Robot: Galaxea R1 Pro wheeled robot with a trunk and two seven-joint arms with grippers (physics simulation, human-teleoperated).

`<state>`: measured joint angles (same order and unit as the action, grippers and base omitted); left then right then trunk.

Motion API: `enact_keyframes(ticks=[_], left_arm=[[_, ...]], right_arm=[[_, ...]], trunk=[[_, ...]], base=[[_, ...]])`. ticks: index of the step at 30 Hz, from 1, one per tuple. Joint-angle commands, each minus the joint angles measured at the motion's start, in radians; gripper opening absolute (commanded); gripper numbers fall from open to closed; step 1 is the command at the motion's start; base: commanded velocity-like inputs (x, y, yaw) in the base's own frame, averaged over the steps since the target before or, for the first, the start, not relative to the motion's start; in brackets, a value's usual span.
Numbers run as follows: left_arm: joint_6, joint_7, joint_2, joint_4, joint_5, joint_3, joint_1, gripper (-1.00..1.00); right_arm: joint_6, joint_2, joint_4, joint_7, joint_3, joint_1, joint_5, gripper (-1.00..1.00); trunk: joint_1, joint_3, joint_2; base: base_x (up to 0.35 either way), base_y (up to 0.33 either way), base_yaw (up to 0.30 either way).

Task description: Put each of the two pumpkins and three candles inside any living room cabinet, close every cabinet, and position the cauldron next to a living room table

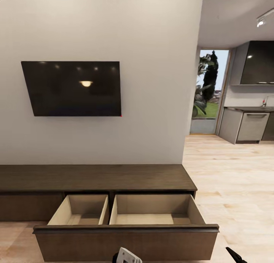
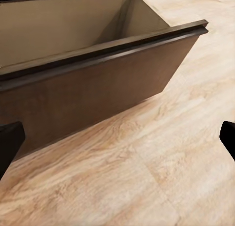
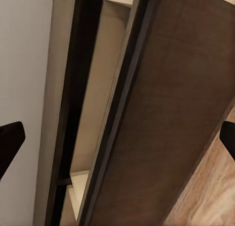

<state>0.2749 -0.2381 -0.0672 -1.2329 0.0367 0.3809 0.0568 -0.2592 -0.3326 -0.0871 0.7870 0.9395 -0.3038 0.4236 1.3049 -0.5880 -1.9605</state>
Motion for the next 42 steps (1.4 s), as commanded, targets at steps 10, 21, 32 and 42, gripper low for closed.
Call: enact_keyframes(ticks=[10,21,32,42], left_arm=[[0.012,0.001,-0.001,-0.001,0.002,-0.003,0.000,1.00],[0.021,0.138,-0.003,0.033,0.009,-0.008,0.001,1.00],[0.020,0.296,-0.008,0.045,0.030,-0.003,0.024,1.00],[-0.029,0.344,-0.020,0.186,0.043,0.044,0.045,1.00]], right_arm=[[-0.009,0.000,0.000,0.001,-0.006,0.000,0.009,1.00],[0.033,0.001,0.002,-0.033,-0.011,-0.001,0.005,1.00],[0.059,0.003,0.011,-0.048,-0.010,0.000,0.005,1.00],[0.131,0.029,0.013,-0.073,-0.011,0.000,0.001,1.00]], trunk=[[-0.027,0.028,0.049],[-0.069,0.071,0.126],[-0.111,0.114,0.203],[-0.150,0.148,0.273]], base=[[-0.001,-0.002,0.211],[0.000,0.000,0.266],[0.000,0.000,0.270],[0.000,0.000,0.283]])
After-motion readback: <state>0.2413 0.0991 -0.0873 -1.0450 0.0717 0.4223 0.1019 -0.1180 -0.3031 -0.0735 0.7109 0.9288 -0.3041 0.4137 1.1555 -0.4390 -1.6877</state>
